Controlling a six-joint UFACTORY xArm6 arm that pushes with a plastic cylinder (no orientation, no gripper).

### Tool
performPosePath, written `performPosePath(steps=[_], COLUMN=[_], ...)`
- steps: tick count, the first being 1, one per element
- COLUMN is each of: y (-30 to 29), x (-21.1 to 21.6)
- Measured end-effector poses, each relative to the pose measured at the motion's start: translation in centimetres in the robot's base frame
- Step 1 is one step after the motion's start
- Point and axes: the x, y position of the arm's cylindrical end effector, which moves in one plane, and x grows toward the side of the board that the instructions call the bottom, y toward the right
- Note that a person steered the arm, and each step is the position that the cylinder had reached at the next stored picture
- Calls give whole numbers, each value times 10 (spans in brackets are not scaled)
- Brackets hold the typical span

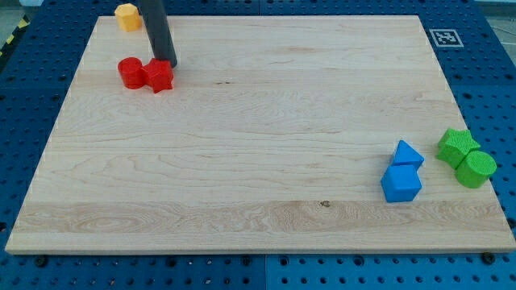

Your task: Separate red circle from red star

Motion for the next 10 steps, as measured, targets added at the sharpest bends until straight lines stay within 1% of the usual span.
performPosePath(steps=[1, 2, 3, 4, 6, 7, 9, 10], y=[55, 67, 36, -3, -51, -65, -66, -66], x=[7, 41, 75, 78, 62, 49, 3, 2])
